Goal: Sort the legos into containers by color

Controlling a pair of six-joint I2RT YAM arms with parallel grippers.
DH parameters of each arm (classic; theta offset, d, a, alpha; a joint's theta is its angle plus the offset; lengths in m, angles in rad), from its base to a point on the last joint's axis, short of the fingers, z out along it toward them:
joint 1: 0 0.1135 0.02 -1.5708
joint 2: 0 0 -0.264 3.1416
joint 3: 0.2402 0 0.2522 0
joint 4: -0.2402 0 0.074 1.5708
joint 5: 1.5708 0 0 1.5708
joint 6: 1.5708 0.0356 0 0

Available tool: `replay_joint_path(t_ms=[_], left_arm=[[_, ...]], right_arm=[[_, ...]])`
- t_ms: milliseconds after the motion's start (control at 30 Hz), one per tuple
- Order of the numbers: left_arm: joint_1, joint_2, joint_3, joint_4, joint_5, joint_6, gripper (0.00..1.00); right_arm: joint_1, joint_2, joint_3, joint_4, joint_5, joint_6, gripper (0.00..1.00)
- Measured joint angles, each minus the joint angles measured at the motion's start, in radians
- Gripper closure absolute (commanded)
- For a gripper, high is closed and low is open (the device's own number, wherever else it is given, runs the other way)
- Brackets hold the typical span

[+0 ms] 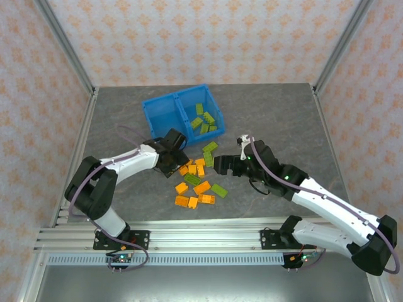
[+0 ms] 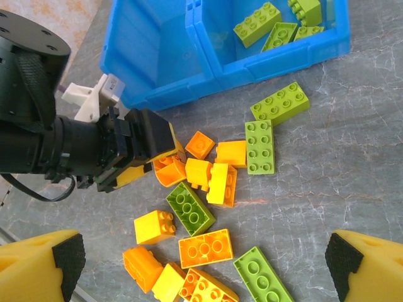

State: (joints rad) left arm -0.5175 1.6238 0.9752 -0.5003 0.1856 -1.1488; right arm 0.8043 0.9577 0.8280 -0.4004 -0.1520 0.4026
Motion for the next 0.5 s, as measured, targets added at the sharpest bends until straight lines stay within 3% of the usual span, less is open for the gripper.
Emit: replay_joint_path(t_ms=[333, 500], left_arm=[[0.000, 0.013, -0.002, 0.003, 0.013, 0.015, 0.77], [0.000, -0.011, 0.016, -0.073, -0.028, 0.053, 0.79]], right_arm=[[0.000, 0.003, 0.000, -0.006, -0.039, -0.009, 0.01], [0.000, 0.024, 0.000, -0.032, -0.144, -0.042, 0.01]])
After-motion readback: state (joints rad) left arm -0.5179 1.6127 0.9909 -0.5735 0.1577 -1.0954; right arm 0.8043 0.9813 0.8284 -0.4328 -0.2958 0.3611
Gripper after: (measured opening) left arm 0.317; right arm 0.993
